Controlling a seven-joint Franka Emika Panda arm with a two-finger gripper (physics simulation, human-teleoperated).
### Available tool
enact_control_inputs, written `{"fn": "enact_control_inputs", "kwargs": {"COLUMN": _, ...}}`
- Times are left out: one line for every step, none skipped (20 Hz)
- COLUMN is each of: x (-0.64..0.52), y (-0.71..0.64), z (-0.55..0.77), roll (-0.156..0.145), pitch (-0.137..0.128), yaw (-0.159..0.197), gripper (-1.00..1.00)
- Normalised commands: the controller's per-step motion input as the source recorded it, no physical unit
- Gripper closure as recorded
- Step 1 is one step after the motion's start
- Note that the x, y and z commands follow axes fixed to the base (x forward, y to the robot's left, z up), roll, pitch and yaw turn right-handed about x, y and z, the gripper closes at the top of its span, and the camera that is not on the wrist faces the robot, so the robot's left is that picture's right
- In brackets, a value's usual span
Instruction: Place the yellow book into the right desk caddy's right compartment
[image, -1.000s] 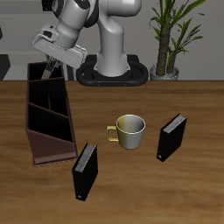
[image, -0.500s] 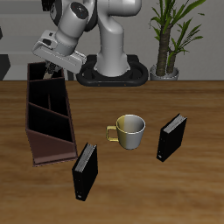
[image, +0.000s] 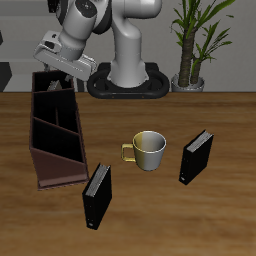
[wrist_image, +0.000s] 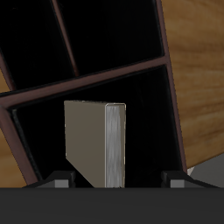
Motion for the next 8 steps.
{"fn": "enact_control_inputs", "kwargs": {"x": 0.01, "y": 0.01, "z": 0.03, "roll": 0.018, "pitch": 0.009, "yaw": -0.015, "gripper": -1.0}}
{"fn": "enact_control_inputs", "kwargs": {"x": -0.01, "y": 0.0, "z": 0.11, "roll": -0.022, "pitch": -0.044, "yaw": 0.03, "gripper": -1.0}}
{"fn": "enact_control_inputs", "kwargs": {"x": 0.01, "y": -0.02, "z": 0.04, "roll": 0.009, "pitch": -0.002, "yaw": 0.003, "gripper": -1.0}}
{"fn": "enact_control_inputs", "kwargs": {"x": -0.03, "y": 0.04, "z": 0.07, "roll": 0.007, "pitch": -0.017, "yaw": 0.012, "gripper": -1.0}}
{"fn": "enact_control_inputs", "kwargs": {"x": 0.11, "y": -0.07, "z": 0.14, "roll": -0.025, "pitch": -0.023, "yaw": 0.041, "gripper": -1.0}}
{"fn": "enact_control_inputs", "kwargs": {"x": 0.11, "y": -0.08, "z": 0.17, "roll": -0.05, "pitch": -0.002, "yaw": 0.051, "gripper": -1.0}}
{"fn": "enact_control_inputs", "kwargs": {"x": -0.02, "y": -0.01, "z": -0.01, "roll": 0.0, "pitch": 0.0, "yaw": 0.0, "gripper": -1.0}}
{"fn": "enact_control_inputs", "kwargs": {"x": 0.3, "y": -0.08, "z": 0.39, "roll": 0.064, "pitch": 0.066, "yaw": -0.009, "gripper": -1.0}}
